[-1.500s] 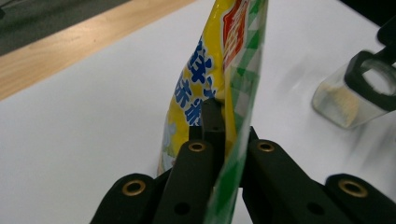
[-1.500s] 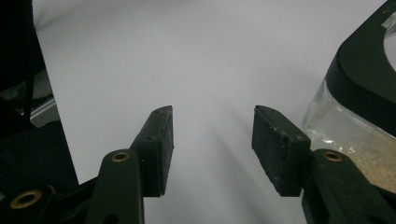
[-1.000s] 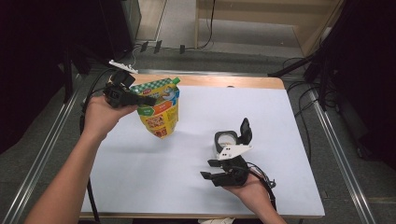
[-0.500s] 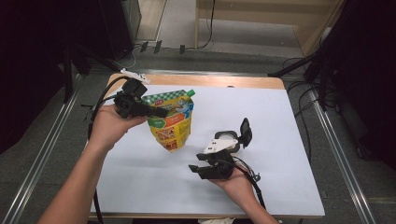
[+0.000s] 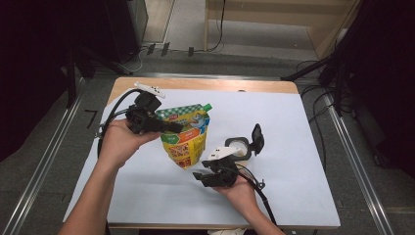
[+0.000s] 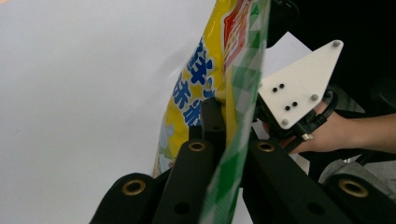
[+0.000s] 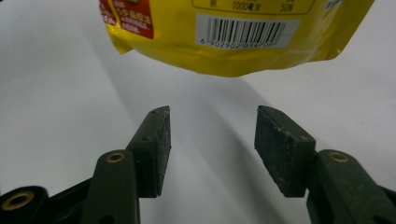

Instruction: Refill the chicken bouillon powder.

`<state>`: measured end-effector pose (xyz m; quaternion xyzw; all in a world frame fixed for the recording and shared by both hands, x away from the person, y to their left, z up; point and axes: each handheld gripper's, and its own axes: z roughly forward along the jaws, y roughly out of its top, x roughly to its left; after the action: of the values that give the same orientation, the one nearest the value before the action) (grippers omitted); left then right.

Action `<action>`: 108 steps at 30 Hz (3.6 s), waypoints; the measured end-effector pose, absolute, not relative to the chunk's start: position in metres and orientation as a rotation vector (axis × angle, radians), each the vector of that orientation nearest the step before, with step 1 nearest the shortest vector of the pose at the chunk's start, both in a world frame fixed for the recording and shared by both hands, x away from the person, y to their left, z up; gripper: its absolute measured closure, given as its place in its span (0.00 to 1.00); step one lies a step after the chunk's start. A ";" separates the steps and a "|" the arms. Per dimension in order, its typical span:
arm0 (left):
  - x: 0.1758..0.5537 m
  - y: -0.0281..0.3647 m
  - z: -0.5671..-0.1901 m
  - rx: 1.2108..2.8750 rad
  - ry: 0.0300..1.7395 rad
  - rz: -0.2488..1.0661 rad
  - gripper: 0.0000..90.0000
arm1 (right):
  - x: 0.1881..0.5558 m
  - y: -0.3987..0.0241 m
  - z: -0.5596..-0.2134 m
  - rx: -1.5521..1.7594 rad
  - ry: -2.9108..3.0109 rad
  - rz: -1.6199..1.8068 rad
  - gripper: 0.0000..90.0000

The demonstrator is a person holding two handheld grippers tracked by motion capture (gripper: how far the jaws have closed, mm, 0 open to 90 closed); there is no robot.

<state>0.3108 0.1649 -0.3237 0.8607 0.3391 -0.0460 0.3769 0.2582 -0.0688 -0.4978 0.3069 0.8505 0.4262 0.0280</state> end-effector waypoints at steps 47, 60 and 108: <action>0.295 0.161 -0.332 2.110 0.947 -0.271 0.99 | 0.244 -0.058 -0.514 0.761 2.526 1.348 0.66; 0.298 0.149 -0.342 2.108 0.945 -0.237 0.94 | 0.235 -0.061 -0.502 0.726 2.527 1.359 0.64; 0.300 0.106 -0.377 2.191 0.958 -0.168 0.79 | 0.211 -0.059 -0.474 0.720 2.623 1.490 0.59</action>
<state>0.3001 0.1059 -0.3765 0.8513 0.3724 -0.0651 0.3639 0.2106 -0.0586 -0.4743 0.2322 0.8455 0.4805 0.0202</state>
